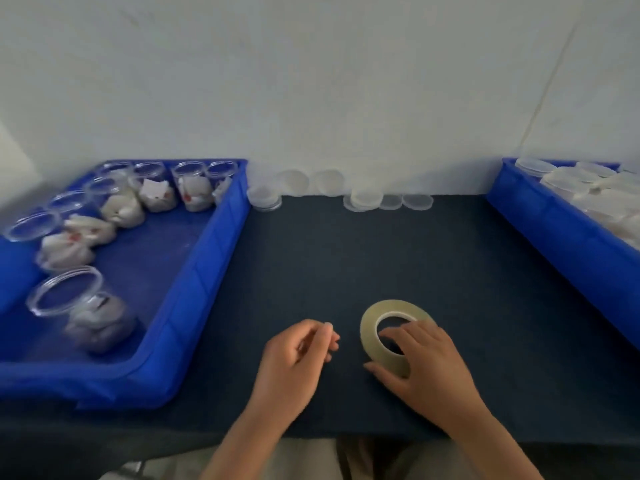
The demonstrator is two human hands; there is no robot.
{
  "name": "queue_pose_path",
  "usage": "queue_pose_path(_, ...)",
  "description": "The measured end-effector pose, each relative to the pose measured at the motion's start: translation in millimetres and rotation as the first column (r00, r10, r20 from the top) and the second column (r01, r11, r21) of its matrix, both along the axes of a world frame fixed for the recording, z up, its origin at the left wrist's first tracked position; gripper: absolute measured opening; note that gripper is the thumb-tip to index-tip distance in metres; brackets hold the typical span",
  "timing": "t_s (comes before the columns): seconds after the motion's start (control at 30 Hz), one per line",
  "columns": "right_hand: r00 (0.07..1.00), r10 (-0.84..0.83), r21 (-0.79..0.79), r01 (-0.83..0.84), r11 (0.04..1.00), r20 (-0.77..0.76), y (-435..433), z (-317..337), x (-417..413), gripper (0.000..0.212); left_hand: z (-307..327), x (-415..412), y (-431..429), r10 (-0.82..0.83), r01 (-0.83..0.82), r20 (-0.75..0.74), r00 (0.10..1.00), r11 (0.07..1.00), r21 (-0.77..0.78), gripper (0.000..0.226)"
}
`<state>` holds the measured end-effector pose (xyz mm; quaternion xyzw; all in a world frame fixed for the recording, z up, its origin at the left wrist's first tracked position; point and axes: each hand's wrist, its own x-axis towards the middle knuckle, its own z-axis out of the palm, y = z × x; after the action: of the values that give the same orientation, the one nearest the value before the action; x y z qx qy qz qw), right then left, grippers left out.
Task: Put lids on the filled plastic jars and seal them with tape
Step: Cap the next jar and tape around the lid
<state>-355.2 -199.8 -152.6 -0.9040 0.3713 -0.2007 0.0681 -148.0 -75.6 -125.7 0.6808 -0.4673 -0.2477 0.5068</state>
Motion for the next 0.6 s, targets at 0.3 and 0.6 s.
queue_pose_path(0.3, 0.998, -0.059, -0.024, 0.059, 0.998, -0.001, 7.6, 7.7, 10.5, 0.037, 80.8, 78.4, 64.5, 0.079, -0.074, 0.386, 0.919, 0.997, -0.029, 0.022)
queue_pose_path(0.6, 0.997, -0.072, 0.080, 0.073, 0.994, -0.009, 6.3, 17.5, 14.2, 0.039, 86.8, 258.3, 114.9, 0.223, -0.717, 0.765, 0.604, 0.570, 0.400, 0.078)
